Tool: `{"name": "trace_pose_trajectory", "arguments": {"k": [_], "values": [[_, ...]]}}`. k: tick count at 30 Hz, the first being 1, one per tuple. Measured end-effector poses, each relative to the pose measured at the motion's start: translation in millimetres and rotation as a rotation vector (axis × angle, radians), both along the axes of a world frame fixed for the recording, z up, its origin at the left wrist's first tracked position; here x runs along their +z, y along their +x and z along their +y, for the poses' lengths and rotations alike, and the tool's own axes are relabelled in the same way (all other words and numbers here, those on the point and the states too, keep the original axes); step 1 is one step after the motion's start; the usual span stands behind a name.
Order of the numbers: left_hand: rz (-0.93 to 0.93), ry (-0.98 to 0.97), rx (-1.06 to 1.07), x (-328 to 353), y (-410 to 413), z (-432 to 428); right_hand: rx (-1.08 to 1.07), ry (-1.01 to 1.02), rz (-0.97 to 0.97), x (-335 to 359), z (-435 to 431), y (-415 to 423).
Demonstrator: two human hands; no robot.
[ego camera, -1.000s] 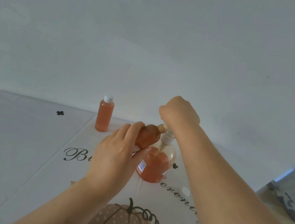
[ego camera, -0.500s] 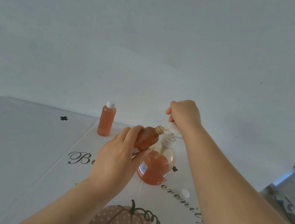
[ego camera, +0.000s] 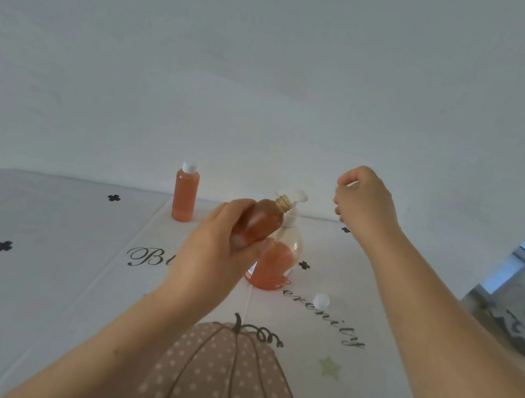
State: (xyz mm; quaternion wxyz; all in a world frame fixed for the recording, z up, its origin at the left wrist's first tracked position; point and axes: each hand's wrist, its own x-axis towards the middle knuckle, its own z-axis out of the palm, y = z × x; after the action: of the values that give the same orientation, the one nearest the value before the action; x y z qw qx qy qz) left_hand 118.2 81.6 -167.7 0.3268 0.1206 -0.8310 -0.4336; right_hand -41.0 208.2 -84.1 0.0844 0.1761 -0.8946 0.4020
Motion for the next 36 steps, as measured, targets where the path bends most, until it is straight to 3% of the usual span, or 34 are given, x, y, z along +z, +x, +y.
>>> {"name": "trace_pose_trajectory", "arguments": {"k": [7, 16, 20, 24, 31, 36], "values": [[-0.015, 0.098, -0.062, -3.5, 11.2, 38.0, 0.136, 0.373, -0.085, -48.9, 56.8, 16.9], [-0.101, 0.131, -0.061, -20.2, 10.0, 57.8, 0.188, 0.563, -0.16, -104.4, 66.9, 18.0], [-0.134, 0.153, -0.066, -25.6, 13.0, 55.2, 0.188, 0.616, -0.033, -115.7, 67.5, 20.1], [-0.142, 0.172, -0.062, -29.1, 13.4, 54.6, 0.18, 0.459, -0.066, -109.2, 69.0, 26.5], [-0.14, 0.152, -0.078, -29.6, 11.1, 57.1, 0.333, -0.101, -0.136, -40.4, 74.9, 56.8], [-0.159, 0.097, -0.077, -26.9, 9.8, 57.0, 0.457, -0.09, -0.176, -19.8, 80.1, 70.0]]}}
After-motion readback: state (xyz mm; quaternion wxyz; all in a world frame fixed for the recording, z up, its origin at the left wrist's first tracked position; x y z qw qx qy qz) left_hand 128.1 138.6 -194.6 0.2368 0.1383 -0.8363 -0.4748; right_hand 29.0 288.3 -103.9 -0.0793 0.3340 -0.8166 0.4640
